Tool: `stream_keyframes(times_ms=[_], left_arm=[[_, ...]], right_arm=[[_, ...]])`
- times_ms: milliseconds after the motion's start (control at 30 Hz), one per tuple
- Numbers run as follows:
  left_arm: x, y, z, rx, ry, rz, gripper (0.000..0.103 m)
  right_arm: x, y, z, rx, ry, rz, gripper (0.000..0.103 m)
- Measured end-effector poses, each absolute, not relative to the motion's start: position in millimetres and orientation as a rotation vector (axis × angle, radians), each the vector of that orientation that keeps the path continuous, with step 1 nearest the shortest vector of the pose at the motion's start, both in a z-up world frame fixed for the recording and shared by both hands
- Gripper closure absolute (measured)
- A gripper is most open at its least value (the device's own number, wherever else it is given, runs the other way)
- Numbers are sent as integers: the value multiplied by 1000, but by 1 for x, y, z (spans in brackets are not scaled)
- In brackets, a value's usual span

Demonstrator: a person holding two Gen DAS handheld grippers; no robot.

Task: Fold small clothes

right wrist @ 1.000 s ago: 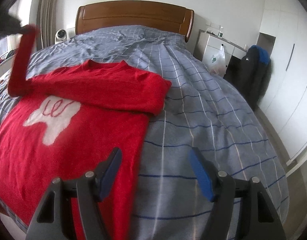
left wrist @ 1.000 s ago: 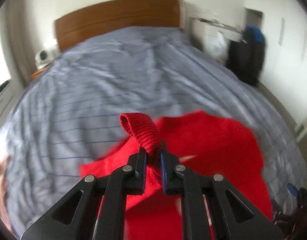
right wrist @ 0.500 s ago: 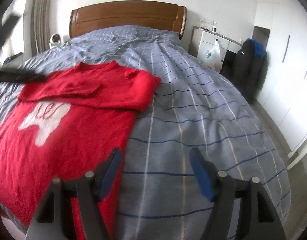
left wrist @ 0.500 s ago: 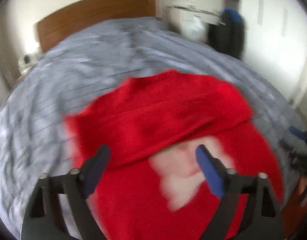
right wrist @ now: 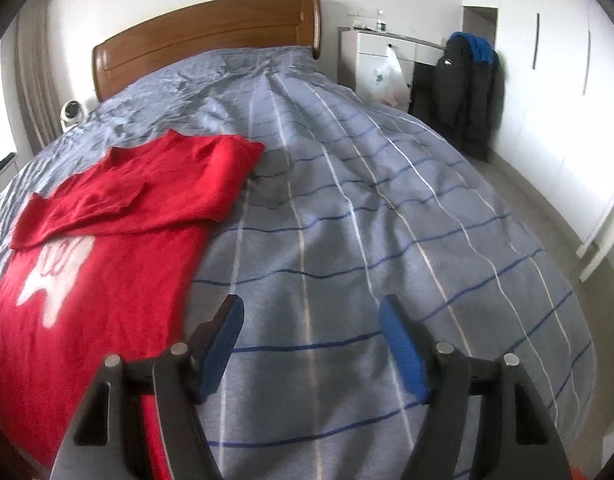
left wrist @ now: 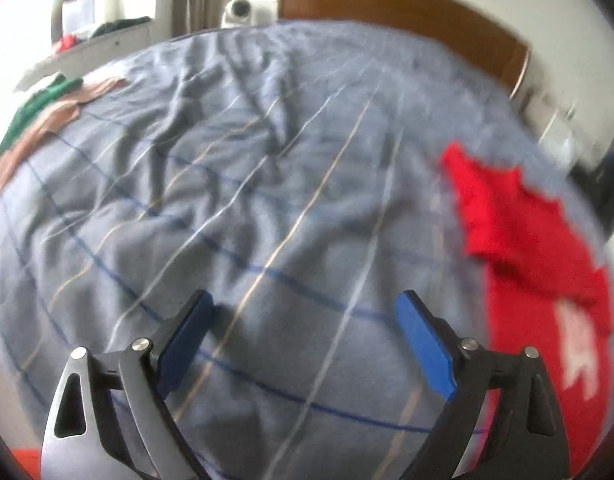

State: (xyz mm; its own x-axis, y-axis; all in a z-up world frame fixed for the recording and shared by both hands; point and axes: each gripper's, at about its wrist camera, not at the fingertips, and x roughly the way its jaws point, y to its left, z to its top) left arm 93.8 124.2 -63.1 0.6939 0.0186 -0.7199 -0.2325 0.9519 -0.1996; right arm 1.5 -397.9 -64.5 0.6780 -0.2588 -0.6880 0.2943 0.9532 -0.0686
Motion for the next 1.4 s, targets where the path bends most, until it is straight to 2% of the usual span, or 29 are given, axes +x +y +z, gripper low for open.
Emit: stream_keyframes(times_ms=[100, 233, 467, 567, 667, 833, 867, 933, 967, 1000, 1133, 1300, 1333, 1400], left_arm=[[89, 119, -54, -196, 764, 174, 8], [85, 132, -57, -277, 779, 170, 8], [91, 138, -64, -304, 794, 186, 8], [96, 134, -67, -296, 808, 179, 8], [97, 131, -70, -293, 817, 173, 8], [99, 127, -71, -269, 826, 155, 8], [99, 127, -71, -267, 828, 154, 8], [101, 127, -73, -267, 835, 156, 8], [101, 127, -73, -269, 836, 157, 8], [101, 127, -73, -272, 835, 158, 8], [100, 126, -71, -282, 828, 147, 8], [102, 116, -74, -225, 838, 158, 8], [101, 115, -73, -222, 837, 152, 8], [99, 112, -71, -211, 828, 134, 8]], right_arm=[[0, -400, -67, 72, 768, -335, 33], [1, -394, -61, 118, 777, -310, 33], [67, -342, -19, 399, 865, 140, 34], [112, -326, -31, 609, 963, 270, 46], [152, -318, -53, 705, 1031, 254, 53], [184, -326, -90, 856, 1106, 141, 56], [188, -326, -94, 869, 1109, 127, 59], [196, -325, -103, 877, 1121, 112, 72], [197, -326, -103, 872, 1121, 101, 88], [197, -326, -100, 852, 1107, 85, 98], [178, -324, -59, 690, 932, 70, 98], [182, -320, -79, 565, 1053, -30, 95], [179, -323, -82, 571, 1055, -40, 92], [169, -329, -79, 585, 1025, -30, 69]])
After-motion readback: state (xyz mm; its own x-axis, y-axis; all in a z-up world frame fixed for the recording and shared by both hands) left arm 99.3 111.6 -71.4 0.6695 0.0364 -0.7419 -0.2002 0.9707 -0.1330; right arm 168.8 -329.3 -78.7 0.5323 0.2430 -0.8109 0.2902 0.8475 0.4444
